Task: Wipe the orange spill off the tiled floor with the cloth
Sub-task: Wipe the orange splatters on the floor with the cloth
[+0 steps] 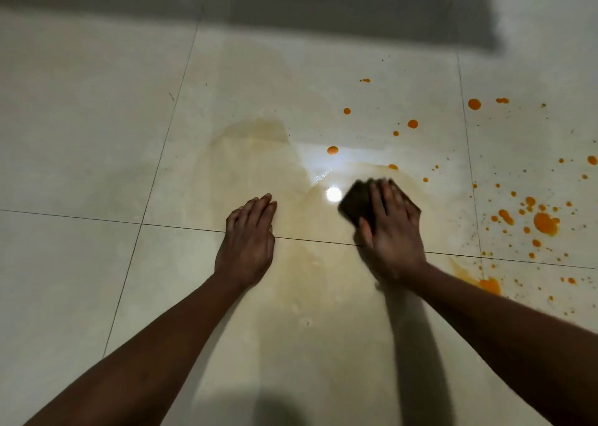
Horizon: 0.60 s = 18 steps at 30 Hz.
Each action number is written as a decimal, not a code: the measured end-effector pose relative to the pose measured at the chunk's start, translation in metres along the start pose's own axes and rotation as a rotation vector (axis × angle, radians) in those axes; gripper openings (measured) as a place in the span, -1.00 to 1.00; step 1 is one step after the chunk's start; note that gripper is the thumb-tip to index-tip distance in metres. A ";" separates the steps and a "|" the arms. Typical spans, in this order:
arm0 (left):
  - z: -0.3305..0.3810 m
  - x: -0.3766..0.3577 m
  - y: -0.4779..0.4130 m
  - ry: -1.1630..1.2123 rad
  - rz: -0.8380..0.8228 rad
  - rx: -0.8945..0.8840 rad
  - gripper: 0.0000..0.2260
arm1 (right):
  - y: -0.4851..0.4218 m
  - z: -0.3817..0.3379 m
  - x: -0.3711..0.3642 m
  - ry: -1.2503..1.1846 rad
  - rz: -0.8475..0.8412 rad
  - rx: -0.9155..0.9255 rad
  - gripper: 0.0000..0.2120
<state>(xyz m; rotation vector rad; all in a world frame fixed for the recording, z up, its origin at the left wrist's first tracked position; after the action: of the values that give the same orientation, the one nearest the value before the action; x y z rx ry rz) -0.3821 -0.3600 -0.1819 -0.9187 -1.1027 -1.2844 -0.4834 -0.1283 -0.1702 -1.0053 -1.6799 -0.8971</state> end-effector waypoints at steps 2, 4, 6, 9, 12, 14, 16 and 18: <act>-0.002 -0.002 -0.001 0.001 0.012 -0.006 -0.54 | -0.043 -0.046 -0.010 -0.018 0.042 -0.035 -0.31; -0.003 -0.003 0.000 0.016 0.015 -0.018 -0.54 | -0.018 -0.098 -0.033 0.000 -0.026 0.154 -0.32; -0.003 -0.002 0.000 0.030 0.009 -0.024 -0.54 | 0.053 -0.104 -0.045 0.027 -0.152 0.358 -0.31; -0.003 -0.002 0.000 0.036 -0.001 -0.017 -0.54 | 0.092 -0.042 -0.027 0.071 -0.192 0.447 -0.28; -0.003 -0.001 -0.001 0.052 0.009 -0.017 -0.55 | 0.029 -0.011 -0.012 0.083 -0.070 0.162 -0.30; -0.004 -0.002 -0.001 0.056 0.014 -0.015 -0.55 | 0.003 -0.033 -0.014 0.028 -0.010 0.012 -0.29; -0.004 -0.002 -0.001 0.050 0.013 -0.023 -0.55 | 0.018 -0.065 -0.029 0.002 -0.060 0.114 -0.25; -0.006 -0.003 -0.001 0.050 -0.002 -0.013 -0.54 | 0.068 -0.078 -0.039 0.017 -0.163 0.286 -0.24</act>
<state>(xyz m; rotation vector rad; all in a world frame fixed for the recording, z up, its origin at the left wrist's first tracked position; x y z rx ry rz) -0.3822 -0.3649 -0.1866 -0.8907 -1.0580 -1.3101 -0.3860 -0.1802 -0.1781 -0.6749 -1.8337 -0.7392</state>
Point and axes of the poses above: each hand's wrist, its own y-axis away from the middle knuckle, its own x-axis out of the back of the hand, z = x × y, the point moved 7 cm from there along -y, towards the middle knuckle, and after that the axes turned 2 degrees about -x, right-handed, at the moved point
